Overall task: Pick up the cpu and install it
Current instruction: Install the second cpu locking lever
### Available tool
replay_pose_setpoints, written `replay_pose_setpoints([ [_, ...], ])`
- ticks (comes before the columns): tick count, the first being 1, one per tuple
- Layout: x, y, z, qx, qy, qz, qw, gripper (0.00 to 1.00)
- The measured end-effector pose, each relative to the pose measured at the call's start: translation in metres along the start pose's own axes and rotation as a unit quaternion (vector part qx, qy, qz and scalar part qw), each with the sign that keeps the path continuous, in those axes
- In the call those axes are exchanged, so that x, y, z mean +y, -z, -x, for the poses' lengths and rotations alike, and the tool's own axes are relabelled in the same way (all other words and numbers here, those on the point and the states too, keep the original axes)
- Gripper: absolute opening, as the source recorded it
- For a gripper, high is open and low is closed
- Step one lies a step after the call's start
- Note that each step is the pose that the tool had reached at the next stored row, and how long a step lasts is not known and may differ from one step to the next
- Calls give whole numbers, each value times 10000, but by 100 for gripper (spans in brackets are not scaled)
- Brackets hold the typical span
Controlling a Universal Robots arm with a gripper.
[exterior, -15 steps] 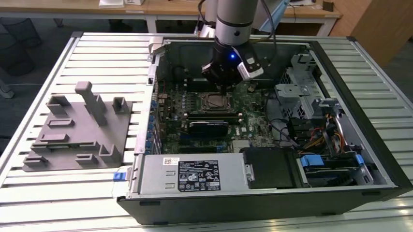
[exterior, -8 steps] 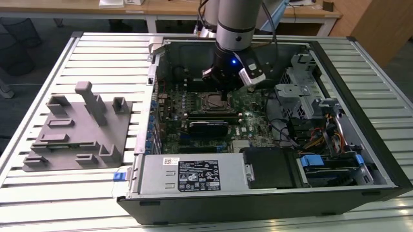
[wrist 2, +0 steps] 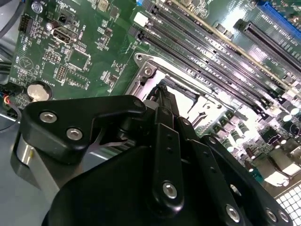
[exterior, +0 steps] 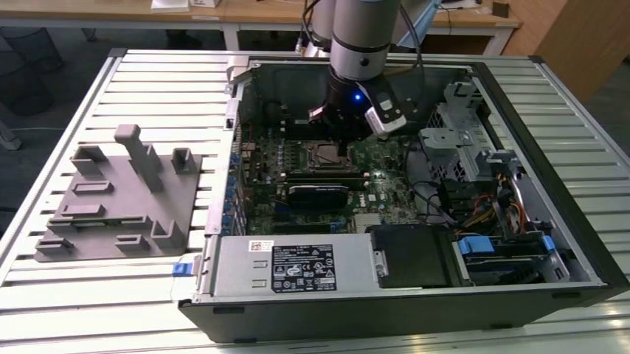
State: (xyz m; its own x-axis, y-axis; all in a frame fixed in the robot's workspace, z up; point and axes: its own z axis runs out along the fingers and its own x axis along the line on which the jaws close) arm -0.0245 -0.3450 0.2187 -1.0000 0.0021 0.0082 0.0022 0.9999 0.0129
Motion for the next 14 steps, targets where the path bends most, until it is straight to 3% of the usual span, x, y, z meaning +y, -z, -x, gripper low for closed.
replay_pose_setpoints([
  [6, -16, 26, 0, 0, 0, 1, 10000, 11],
  [8, -15, 145, -1, 1, 0, 2, 10000, 11],
  [14, -80, 150, -1, 1, 0, 3, 10000, 11],
])
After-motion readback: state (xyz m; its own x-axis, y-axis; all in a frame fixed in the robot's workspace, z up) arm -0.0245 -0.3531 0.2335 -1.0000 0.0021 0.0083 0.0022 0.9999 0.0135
